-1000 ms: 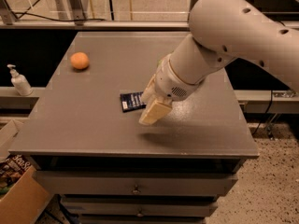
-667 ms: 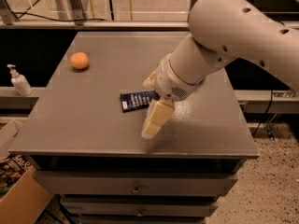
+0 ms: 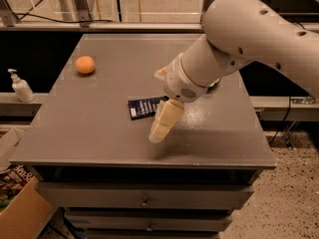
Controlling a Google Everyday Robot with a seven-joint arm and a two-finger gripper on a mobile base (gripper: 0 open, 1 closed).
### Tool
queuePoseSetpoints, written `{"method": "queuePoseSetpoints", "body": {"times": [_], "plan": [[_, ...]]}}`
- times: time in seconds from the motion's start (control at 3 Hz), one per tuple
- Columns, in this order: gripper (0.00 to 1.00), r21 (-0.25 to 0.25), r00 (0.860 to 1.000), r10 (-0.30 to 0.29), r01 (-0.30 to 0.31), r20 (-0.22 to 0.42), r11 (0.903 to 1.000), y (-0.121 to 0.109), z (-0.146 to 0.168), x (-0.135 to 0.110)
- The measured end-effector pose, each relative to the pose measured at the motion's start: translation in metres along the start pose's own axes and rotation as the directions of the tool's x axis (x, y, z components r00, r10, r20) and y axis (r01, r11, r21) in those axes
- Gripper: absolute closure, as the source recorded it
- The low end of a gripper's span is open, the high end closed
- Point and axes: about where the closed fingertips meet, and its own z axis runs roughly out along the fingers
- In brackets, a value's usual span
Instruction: Pick rxbar blueberry
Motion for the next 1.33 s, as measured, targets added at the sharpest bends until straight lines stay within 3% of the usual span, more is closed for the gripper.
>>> {"method": "queuePoseSetpoints", "body": {"times": [0.67,1.0,1.33], "plan": [[0.00,0.002,0.995,0.083,-0.083,0.051,0.9965,-0.046,0.014,0.013],[0.00,-0.012,0.992,0.117,-0.116,0.055,0.9932,-0.057,0.022,0.022],[0.16,-0.021,0.990,0.131,-0.130,0.055,0.9913,-0.059,0.026,0.027]]}}
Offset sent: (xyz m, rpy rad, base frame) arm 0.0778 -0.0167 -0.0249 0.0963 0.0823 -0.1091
